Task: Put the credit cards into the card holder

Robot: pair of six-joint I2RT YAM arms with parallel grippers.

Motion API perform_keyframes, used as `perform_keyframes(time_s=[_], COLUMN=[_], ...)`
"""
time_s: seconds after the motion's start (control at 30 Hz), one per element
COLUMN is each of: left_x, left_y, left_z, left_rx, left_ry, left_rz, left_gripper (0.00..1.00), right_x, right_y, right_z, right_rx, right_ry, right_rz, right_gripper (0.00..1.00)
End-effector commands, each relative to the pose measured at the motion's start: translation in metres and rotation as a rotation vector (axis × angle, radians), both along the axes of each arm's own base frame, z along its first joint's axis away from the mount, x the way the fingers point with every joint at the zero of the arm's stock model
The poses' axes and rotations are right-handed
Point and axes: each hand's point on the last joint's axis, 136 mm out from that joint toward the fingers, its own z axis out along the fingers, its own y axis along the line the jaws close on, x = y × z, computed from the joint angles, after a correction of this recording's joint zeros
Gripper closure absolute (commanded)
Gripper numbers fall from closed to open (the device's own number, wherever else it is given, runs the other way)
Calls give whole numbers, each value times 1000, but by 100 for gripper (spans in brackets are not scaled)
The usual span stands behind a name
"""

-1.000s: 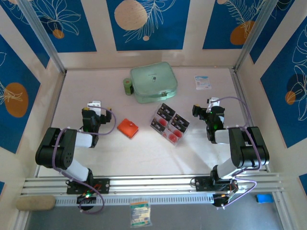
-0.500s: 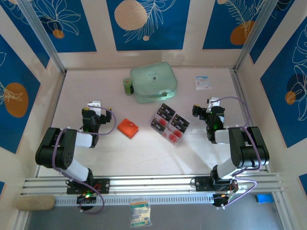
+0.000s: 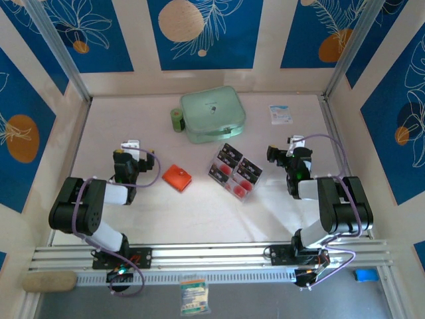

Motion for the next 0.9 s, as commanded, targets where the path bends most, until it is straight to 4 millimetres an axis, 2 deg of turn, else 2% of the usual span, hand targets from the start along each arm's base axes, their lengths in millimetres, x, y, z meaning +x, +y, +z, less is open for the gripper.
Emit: perform_keyframes(time_s=[0.0,0.1,0.17,0.27,0.37,0.43,0.5,0.6,0.73,0.87], left_x=[2,1,0,-4,-7,-11,-16,-27,-41,-50], left_y=[10,16,22,26,19,12,6,-3,-21,-43], left_z=[21,34,51,78,107,128,142,156,156,144], left_rx=[-3,2,-6,-53,-139,-218,-286,-388,-515,-596], left_ry=[-7,7,-12,-11,6,1,-10,-11,37,90], left_rz=[43,81,122,160,155,142,138,126,82,33], left_gripper=[0,0,0,0,0,0,0,0,0,0], right_x=[2,2,2,-9,-12,-13,-20,-39,-76,-117], right_y=[-5,-9,-23,-56,-60,-39,-13,35,109,173], right_z=[22,41,58,78,106,132,150,163,158,132], right_rx=[22,26,78,285,466,494,463,424,433,425], right_ry=[-17,0,14,105,120,112,121,160,261,395], right_rz=[-24,-50,-145,-391,-367,-227,-111,60,305,460], right_gripper=[1,1,1,1,1,1,1,1,6,7])
